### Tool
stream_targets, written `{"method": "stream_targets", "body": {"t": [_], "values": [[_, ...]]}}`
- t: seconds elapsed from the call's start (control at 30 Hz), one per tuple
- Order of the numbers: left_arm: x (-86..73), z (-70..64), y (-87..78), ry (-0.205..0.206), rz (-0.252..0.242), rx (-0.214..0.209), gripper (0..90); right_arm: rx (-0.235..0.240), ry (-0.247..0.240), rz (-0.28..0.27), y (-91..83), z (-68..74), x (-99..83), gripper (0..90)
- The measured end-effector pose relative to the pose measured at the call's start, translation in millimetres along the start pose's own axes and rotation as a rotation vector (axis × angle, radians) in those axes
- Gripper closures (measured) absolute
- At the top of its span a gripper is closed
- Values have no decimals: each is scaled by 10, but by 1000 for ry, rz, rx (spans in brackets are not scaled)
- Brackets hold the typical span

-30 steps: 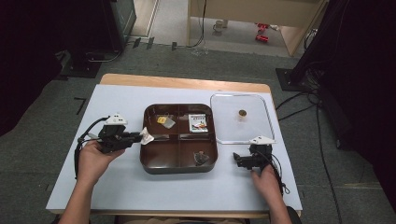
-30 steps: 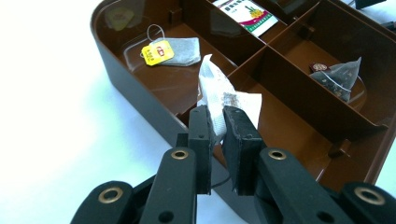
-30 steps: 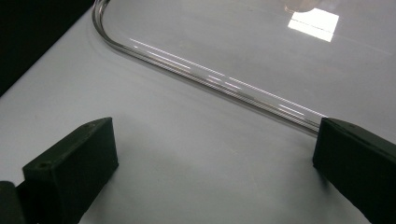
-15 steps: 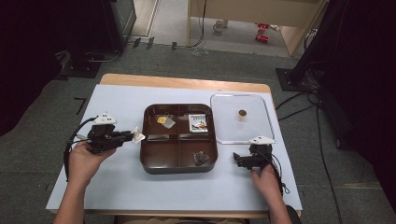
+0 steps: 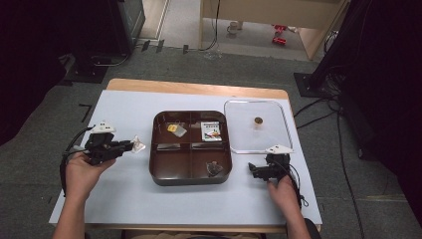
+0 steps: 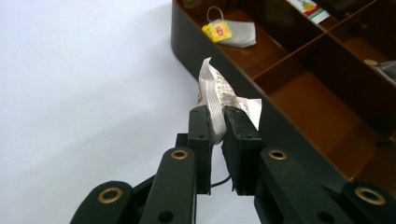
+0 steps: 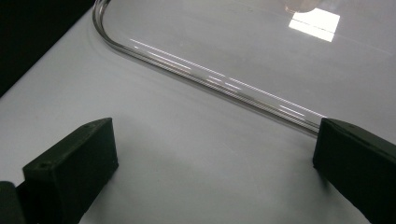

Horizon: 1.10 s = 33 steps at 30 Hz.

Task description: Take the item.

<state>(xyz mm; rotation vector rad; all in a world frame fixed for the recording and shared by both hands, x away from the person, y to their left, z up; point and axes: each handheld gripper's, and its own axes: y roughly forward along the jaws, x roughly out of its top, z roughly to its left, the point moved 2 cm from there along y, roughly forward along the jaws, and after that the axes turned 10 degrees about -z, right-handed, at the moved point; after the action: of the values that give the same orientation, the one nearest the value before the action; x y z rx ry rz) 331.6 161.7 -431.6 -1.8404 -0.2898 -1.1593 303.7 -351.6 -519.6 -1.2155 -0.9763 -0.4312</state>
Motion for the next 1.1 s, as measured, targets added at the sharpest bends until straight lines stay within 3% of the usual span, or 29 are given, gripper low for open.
{"method": "stream_targets", "body": {"t": [0.37,0.63,0.87,1.1], "values": [[-90,162,131,-25,37,15,818,-1,-1,-2,-1,2,-2,0],[-121,235,259,-17,80,23,826,-3,-2,-3,-3,6,-5,0],[-178,358,371,-45,102,31,825,-6,-6,-5,-5,7,-6,0],[-196,374,413,-50,120,22,784,-8,-9,-8,-7,13,-7,0]]}}
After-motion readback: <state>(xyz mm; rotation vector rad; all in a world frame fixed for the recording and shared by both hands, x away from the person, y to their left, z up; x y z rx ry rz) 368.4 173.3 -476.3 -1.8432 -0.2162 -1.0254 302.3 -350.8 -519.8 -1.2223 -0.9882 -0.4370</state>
